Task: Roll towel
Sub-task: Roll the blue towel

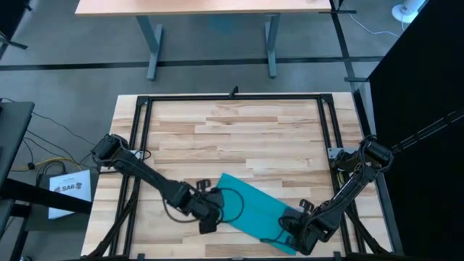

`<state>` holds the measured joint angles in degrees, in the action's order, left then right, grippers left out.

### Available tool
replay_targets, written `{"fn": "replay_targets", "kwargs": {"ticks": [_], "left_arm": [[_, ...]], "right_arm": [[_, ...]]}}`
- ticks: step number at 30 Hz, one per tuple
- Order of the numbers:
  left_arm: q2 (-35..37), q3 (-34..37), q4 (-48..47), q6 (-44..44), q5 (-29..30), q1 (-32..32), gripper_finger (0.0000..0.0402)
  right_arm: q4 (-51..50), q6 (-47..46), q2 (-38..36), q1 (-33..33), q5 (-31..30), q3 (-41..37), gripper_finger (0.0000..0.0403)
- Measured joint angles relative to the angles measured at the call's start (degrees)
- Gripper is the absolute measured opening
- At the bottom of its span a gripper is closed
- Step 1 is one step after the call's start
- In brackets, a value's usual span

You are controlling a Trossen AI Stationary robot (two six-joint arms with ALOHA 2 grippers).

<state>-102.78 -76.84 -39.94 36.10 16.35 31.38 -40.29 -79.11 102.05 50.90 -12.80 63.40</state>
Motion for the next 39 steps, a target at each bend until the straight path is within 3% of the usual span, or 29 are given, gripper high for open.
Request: {"fn": "replay_targets", "kwargs": {"ticks": [9,20,27,39], "left_arm": [[0.0,0.0,0.6,-7.4,-3.5,-5.6,0.0119],[0.0,0.2,-3.4,-9.2,-4.6,-4.0,0.0119],[-0.1,0.2,-7.1,-9.2,-4.6,-2.6,0.0119],[-0.1,0.2,-7.3,-9.3,-4.6,-2.3,0.0119]], "right_arm": [[-1.1,-3.6,0.0,-8.1,2.5,0.0,0.0022],[2.7,1.5,0.3,-16.7,9.6,-5.0,0.0022],[4.1,12.7,0.1,-21.9,14.5,-7.5,0.0022],[-0.1,34.9,0.1,-37.6,13.4,-7.6,0.0022]]}}
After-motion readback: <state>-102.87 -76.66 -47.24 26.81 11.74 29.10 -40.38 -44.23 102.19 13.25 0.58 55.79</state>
